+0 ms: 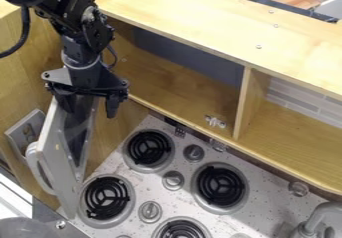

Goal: Open microwave

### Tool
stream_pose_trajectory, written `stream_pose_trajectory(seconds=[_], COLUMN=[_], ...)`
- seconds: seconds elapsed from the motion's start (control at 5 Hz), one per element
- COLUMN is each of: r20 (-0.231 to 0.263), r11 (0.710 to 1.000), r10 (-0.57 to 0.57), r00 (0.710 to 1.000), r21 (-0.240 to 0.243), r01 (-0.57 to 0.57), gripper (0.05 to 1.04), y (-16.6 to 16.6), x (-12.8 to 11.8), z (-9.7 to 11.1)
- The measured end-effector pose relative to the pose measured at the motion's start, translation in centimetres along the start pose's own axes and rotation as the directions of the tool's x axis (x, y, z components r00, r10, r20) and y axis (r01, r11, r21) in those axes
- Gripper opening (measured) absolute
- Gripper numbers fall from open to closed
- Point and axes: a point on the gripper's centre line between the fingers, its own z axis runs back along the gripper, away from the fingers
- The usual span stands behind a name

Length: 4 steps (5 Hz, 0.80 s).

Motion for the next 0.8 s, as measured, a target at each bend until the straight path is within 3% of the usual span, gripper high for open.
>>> stream_pose_trajectory(seconds=[0.4, 0.8], r20=[0.006, 0.147], r11=[0.998, 0.992], r10=[-0.065, -0.127], r00=[0.998, 0.981], r21=[0.018, 0.017], r01=[0.065, 0.126], gripper=[1.0, 1.0], y=[-0.9, -3.3], x=[0.3, 3.2], z=[0.9, 6.8])
